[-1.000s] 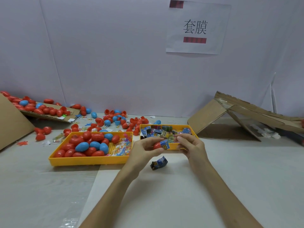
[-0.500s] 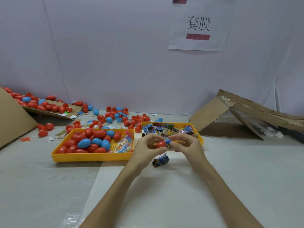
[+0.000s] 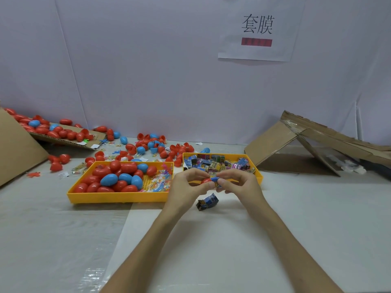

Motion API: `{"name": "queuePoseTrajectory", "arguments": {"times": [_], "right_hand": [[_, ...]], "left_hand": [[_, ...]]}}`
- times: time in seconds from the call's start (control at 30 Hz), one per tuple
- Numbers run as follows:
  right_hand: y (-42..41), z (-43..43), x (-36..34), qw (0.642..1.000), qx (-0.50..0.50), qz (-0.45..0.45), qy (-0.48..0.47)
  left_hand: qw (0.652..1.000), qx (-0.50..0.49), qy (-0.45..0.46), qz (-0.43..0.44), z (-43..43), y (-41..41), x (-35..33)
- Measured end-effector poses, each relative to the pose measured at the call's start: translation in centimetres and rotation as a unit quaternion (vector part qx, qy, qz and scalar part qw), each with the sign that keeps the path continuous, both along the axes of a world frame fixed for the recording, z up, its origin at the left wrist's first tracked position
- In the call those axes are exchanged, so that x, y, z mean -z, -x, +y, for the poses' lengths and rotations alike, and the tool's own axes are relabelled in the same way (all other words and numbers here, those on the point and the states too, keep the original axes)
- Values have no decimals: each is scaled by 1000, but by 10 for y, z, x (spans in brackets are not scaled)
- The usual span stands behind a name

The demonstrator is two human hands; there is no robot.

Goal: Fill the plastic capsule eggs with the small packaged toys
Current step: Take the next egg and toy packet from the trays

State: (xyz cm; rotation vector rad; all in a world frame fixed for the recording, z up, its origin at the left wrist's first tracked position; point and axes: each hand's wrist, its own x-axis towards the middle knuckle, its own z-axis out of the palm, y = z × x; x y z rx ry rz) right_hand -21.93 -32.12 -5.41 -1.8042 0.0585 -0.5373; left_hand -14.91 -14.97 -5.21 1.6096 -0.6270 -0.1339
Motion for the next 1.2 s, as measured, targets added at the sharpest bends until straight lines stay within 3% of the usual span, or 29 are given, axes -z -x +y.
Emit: {"name": "queuePoseTrajectory", "arguments": {"times": [1.2], "right_hand": [[3,3,-4,999,21,-24,16]], "left_hand": [[997,9,-58,-46,-1,2,0]]}}
